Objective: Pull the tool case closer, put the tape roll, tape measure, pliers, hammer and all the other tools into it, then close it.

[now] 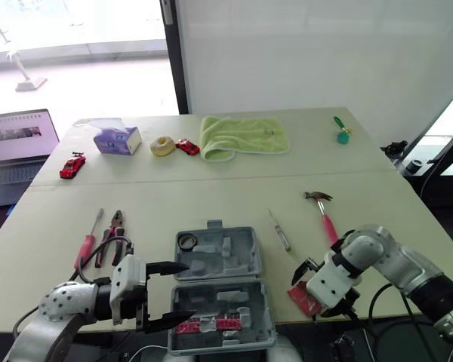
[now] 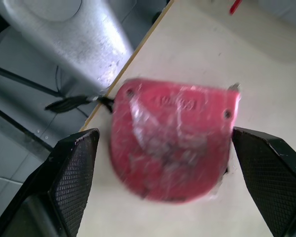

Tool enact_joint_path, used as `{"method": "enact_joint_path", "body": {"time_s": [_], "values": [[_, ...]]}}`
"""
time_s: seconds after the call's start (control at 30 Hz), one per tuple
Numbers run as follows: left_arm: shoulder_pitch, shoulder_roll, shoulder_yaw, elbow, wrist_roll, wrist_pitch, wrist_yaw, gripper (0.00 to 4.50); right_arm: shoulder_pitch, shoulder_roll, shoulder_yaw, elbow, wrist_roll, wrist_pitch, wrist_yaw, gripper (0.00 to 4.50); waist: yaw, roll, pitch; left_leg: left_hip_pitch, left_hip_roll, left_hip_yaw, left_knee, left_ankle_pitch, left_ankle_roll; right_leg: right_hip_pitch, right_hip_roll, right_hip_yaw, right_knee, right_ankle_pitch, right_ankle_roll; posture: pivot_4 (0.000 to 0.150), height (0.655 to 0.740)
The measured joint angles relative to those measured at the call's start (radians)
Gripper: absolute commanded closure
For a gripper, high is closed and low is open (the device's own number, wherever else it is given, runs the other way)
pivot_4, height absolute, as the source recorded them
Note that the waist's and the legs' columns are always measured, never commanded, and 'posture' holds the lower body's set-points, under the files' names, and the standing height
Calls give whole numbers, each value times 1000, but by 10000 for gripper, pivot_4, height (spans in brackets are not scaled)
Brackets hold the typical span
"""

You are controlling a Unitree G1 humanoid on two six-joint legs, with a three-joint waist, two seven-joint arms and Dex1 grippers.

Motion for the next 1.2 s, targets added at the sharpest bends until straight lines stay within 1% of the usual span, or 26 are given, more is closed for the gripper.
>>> {"method": "enact_joint_path", "body": {"time_s": [0.03,0.07,0.3,0.37,0.43,0.5,0.53,0.6,0.63,0.73,0.8,0.83,0.9,1.0,1.13,1.2], "values": [[1,0,0,0,0,0,0,0,-3,1,1,1,-1,5,1,14434,0,0,0,0,0,0,0,0,0,0,0,0,0,0,0,1500,7400],[2,0,0,0,0,-1,0,0,-7,5,1,2,-1,11,0,16876,1,0,0,0,0,0,0,0,0,0,0,0,0,0,0,1500,7400],[1,0,0,0,0,-4,-1,0,-3,11,-5,-12,16,88,0,16851,1,0,0,0,0,0,0,0,0,0,0,0,0,0,-1,1500,7400],[-1,-1,0,2,0,-7,0,0,19,6,-32,-53,51,162,0,16851,3,0,0,0,0,0,0,0,0,0,0,0,0,0,-1,1500,7400],[-8,-3,0,10,2,-16,2,0,47,0,-85,-150,116,323,-7,16851,4,1,0,-1,0,0,0,0,0,0,0,0,0,0,-1,1500,7400],[-33,-7,0,35,6,-19,13,0,54,-5,-152,-277,181,526,-30,16851,4,1,1,0,0,0,0,0,0,0,0,0,1,0,-1,1500,7400],[-40,-7,0,41,8,-19,19,0,51,-6,-172,-313,197,578,-38,16851,4,1,0,0,0,0,0,0,0,0,0,0,1,0,-1,1500,7400],[-49,-7,2,61,10,-24,21,0,49,-12,-212,-415,217,758,-76,16851,5,1,0,-1,0,0,0,0,0,-1,0,0,0,-1,-1,1500,7400],[-59,-6,5,88,13,-26,24,0,26,1,-210,-466,211,887,-110,16851,4,1,0,-1,0,0,0,0,0,-2,0,0,0,-1,-1,1500,7400],[-128,-6,16,168,32,-29,36,0,-119,106,-172,-582,173,1226,-239,16851,-1,2,0,-3,0,-1,-1,0,-1,-7,1,0,3,1,-2,1500,7400],[-155,-5,26,193,43,-40,37,0,-198,126,-114,-609,150,1336,-279,16851,2,2,0,-3,0,-1,-1,0,-1,-7,1,0,2,2,-2,1500,7400],[-169,-3,28,215,47,-40,37,0,-246,144,-61,-600,129,1374,-294,16851,3,2,0,-4,0,-1,-1,0,-1,-7,1,0,1,2,-1,1500,7400],[-186,-3,27,237,51,-40,36,0,-308,185,30,-560,95,1378,-316,16851,3,1,0,-5,0,0,-1,0,-1,-7,1,0,1,2,0,1500,7400],[-198,-4,25,234,53,-41,32,0,-386,200,163,-447,9,1295,-334,16851,2,1,0,-6,0,0,-1,0,-1,-8,1,0,1,2,0,1500,7400],[-195,-4,24,230,58,-39,30,0,-406,211,243,-359,-48,1243,-323,16851,-1,1,1,-5,0,0,-2,0,-1,-9,1,0,2,3,1,1500,7400],[-195,-7,24,220,58,-35,36,0,-406,255,274,-322,-73,1232,-327,16851,-8,1,0,-5,0,0,-2,1,-1,-9,1,0,2,3,1,1500,7400]]}}
